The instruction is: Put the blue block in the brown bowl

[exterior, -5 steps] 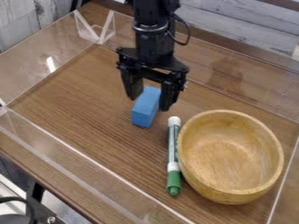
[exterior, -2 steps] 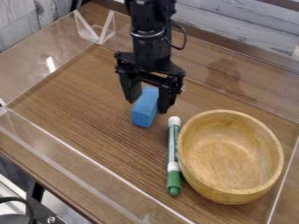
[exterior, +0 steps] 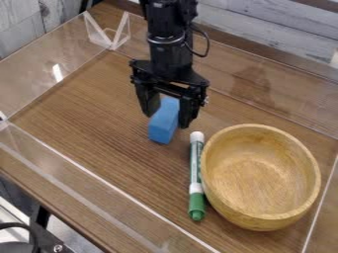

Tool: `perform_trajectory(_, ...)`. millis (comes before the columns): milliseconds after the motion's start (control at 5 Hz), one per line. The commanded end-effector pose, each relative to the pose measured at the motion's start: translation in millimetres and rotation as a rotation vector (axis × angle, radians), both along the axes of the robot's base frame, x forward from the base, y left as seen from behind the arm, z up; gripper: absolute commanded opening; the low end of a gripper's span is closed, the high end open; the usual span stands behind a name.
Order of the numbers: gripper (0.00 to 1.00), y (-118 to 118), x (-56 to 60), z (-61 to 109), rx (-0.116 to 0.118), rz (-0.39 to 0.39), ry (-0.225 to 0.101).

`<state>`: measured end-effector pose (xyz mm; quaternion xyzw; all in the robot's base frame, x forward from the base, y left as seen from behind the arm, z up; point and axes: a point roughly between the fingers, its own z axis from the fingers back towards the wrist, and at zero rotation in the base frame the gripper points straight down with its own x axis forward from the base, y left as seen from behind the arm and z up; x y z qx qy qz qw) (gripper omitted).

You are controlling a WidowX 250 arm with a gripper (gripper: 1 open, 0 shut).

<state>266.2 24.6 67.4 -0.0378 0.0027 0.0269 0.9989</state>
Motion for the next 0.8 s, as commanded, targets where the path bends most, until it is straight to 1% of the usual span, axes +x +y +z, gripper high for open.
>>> perform_trajectory(0, 1.0, 3.3, 5.3, 6.6, 0.005, 0.007, -0.038)
perform_trajectory(600, 1.0, 3.2, 6.8, 4.7, 0.011, 0.017, -0.051)
